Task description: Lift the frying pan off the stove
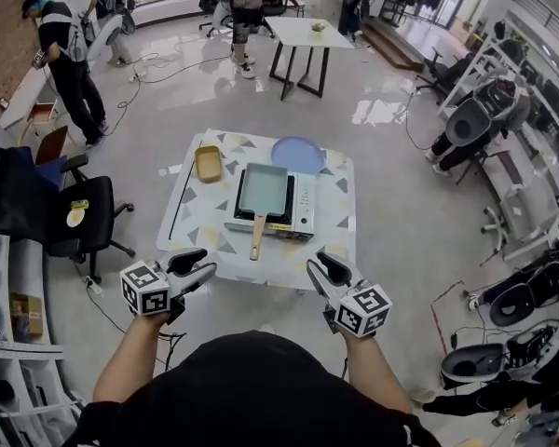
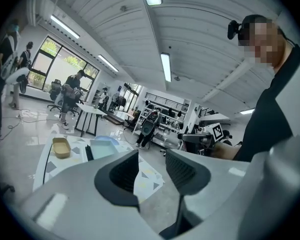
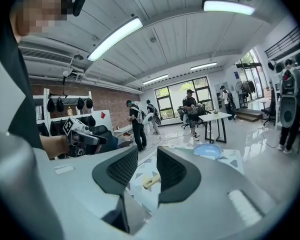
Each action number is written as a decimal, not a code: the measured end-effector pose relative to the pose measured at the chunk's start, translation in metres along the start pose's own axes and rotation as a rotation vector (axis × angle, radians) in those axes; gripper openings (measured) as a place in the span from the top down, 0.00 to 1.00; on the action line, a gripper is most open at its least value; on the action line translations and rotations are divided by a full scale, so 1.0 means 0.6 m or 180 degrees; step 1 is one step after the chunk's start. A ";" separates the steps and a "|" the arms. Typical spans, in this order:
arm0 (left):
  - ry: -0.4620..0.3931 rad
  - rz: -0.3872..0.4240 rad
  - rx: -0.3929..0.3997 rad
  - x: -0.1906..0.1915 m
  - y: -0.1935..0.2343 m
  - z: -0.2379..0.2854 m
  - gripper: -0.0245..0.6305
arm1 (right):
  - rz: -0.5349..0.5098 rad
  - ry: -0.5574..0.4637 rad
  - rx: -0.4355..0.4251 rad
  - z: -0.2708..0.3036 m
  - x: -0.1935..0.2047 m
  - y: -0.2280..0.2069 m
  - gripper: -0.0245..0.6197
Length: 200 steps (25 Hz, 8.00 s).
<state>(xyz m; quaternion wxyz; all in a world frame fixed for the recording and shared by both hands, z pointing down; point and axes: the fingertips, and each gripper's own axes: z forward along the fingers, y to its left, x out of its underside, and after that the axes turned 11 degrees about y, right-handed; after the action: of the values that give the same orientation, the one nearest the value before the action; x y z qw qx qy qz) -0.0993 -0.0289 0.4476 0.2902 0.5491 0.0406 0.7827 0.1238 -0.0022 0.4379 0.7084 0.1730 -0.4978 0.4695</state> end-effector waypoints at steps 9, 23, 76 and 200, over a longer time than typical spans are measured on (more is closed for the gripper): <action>-0.0097 -0.0070 -0.0148 -0.035 0.033 0.042 0.71 | -0.0053 0.0025 -0.0106 0.027 -0.032 -0.067 0.74; -0.0043 -0.0100 -0.0172 -0.059 0.042 0.117 0.71 | -0.0003 0.0105 -0.0170 0.030 -0.025 -0.149 0.74; 0.0207 -0.0716 0.0258 0.007 0.209 0.203 0.70 | 0.0634 0.0779 -0.0430 0.266 0.059 -0.157 0.68; 0.1325 -0.1772 0.2133 0.127 0.133 0.379 0.70 | 0.3232 0.0772 -0.2479 0.504 0.123 -0.101 0.62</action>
<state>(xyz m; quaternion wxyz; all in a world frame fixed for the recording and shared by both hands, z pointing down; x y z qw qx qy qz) 0.0515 -0.1152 0.6312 0.2815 0.4124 0.4931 0.7124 0.0153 -0.2116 0.6497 0.4605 -0.4074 -0.5679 0.5472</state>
